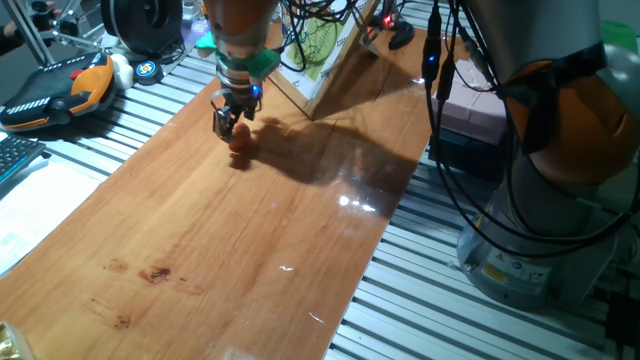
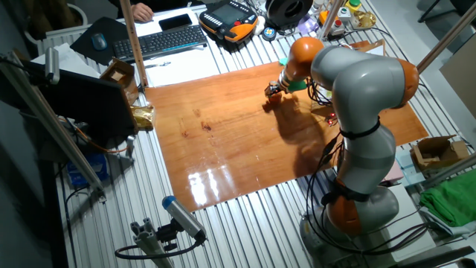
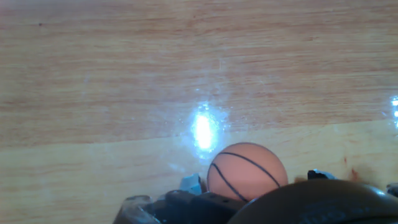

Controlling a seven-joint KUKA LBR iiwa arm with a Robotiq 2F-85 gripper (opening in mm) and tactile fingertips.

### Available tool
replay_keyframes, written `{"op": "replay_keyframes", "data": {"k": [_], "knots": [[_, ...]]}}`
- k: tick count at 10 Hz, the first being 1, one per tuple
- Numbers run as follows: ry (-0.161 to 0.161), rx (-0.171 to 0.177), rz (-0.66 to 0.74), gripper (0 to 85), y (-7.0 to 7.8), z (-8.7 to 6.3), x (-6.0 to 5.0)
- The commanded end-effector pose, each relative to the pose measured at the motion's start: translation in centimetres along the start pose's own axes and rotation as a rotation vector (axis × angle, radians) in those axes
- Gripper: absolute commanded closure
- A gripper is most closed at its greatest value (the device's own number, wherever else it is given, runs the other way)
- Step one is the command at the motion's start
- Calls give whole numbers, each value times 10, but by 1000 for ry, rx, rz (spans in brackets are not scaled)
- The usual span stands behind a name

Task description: Grab a basketball, release it and shoot it into the basket

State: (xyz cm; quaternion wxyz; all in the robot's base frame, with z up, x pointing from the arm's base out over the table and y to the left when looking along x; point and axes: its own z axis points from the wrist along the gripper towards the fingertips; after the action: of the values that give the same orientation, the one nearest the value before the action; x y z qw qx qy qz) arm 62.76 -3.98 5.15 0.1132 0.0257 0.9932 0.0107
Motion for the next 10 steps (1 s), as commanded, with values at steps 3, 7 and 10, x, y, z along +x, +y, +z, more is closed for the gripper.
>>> {"op": "replay_keyframes", "data": {"k": [3, 7, 10], "knots": [[-20, 3, -7, 0, 0, 1, 1], [-49, 5, -25, 50, -3, 5, -3], [-46, 12, -95, 563, -3, 7, -3]]}}
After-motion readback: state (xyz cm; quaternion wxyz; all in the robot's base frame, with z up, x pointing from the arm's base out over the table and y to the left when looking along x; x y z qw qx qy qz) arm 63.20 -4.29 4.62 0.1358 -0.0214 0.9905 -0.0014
